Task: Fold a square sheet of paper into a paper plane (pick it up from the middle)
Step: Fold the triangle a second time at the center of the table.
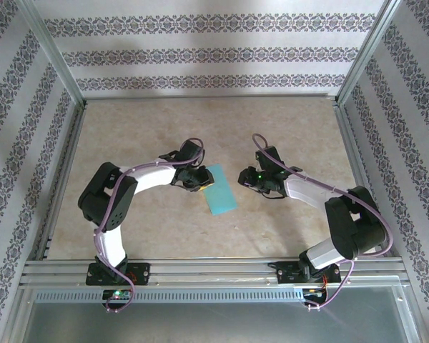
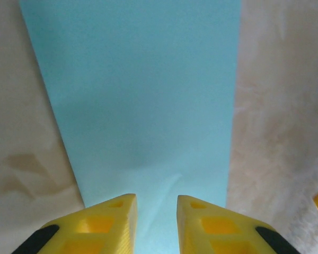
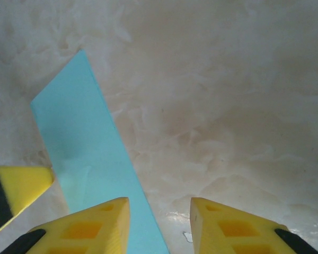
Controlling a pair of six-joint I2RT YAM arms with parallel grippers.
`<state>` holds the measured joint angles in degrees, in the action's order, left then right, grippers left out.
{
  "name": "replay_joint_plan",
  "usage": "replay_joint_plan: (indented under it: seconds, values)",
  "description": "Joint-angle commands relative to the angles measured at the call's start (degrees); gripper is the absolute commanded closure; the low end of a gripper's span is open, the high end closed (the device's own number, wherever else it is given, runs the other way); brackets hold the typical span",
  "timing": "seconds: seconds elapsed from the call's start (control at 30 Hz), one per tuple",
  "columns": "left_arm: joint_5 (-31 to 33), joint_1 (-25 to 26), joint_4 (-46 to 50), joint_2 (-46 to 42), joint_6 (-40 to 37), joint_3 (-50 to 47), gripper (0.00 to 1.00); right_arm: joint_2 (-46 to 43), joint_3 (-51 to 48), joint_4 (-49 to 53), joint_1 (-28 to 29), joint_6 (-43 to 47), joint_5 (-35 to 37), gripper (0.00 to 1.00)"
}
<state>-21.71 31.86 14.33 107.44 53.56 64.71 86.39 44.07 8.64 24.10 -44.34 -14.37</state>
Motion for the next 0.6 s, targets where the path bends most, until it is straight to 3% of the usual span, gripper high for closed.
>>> replay_joint_plan:
  seconds: [0.0,0.37,0.47,0.57]
  values:
    - [2.2,-0.1,5.6,3.4,-4.1,3.6,0.76,0.4,-0.1,0.2,-0.5,-0.2,0.2,0.65]
    - [0.6,-0.2,17.0,12.0,-27.1,15.4,0.81,-0.1,-1.8,-1.1,-0.7,-0.2,-1.6,0.65]
    - [-0.3,-0.2,18.2,11.7,-30.5,18.0,0.82,-0.3,-2.1,-1.4,-0.7,-0.6,-1.9,0.65]
    - [-3.2,-0.2,16.3,8.5,-27.9,18.3,0.81,-1.5,-2.8,-1.5,-0.9,-1.5,-2.0,0.65]
